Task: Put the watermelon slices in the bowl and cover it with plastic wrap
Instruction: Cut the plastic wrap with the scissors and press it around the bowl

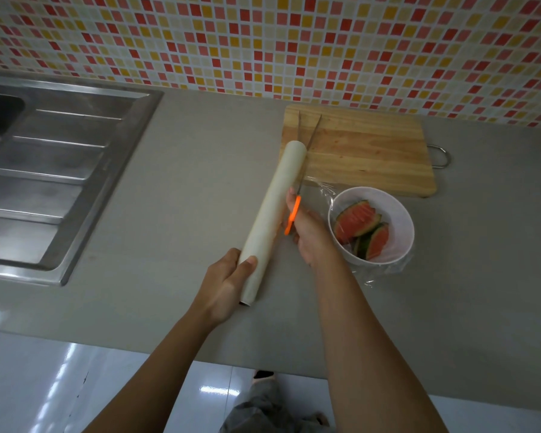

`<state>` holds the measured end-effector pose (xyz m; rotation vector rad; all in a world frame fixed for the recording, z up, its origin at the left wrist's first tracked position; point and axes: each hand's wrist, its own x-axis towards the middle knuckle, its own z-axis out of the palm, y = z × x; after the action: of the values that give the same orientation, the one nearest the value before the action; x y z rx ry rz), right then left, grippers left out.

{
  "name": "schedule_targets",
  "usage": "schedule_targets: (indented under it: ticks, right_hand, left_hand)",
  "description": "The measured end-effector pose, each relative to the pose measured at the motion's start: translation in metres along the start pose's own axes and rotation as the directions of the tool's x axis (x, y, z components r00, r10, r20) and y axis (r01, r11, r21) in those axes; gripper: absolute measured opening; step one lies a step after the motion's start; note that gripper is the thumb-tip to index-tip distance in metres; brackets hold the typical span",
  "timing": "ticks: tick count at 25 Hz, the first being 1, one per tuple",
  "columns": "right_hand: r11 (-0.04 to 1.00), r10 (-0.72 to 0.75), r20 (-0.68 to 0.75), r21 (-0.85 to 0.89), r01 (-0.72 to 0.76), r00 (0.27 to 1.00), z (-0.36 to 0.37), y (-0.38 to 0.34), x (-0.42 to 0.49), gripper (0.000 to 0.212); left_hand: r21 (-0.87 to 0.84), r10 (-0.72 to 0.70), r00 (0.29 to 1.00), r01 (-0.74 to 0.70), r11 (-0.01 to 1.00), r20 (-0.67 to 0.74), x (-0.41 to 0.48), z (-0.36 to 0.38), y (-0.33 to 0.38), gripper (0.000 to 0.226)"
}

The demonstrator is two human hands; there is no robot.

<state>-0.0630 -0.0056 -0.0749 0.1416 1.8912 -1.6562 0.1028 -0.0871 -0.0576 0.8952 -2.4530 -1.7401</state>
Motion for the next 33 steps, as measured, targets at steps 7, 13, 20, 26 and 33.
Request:
schedule_targets:
  ticks: [7,13,20,26,33]
  right_hand:
    - [0.996,-0.064,-0.009,0.055,0.065,0.998,0.002,0.002,0.018,0.053]
    - [0.997,-0.064,-0.030,0.044,0.065,0.998,0.003,-0.003,0.029,0.046]
    - [0.998,-0.059,-0.067,-0.009,0.058,0.996,0.007,0.001,0.030,0.080]
    - [1.000,-0.025,-0.089,-0.017,0.023,0.996,0.010,-0.004,0.033,0.052]
    - [1.000,0.012,-0.082,-0.015,-0.013,0.997,0.009,-0.010,0.044,0.048]
  left_hand:
    - [0.043,0.020,1.000,-0.021,0.999,0.022,0.005,-0.010,-0.003,0.051]
    - [0.013,0.016,0.998,-0.016,1.000,0.056,0.004,-0.020,-0.011,0.038]
    - [0.028,0.031,0.997,-0.034,0.999,0.076,0.008,-0.032,-0.010,0.036]
    - [-0.018,0.015,0.996,-0.013,1.000,0.087,0.005,-0.035,-0.017,0.030]
    - [-0.044,0.002,0.994,0.002,0.999,0.105,0.006,-0.042,-0.019,0.026]
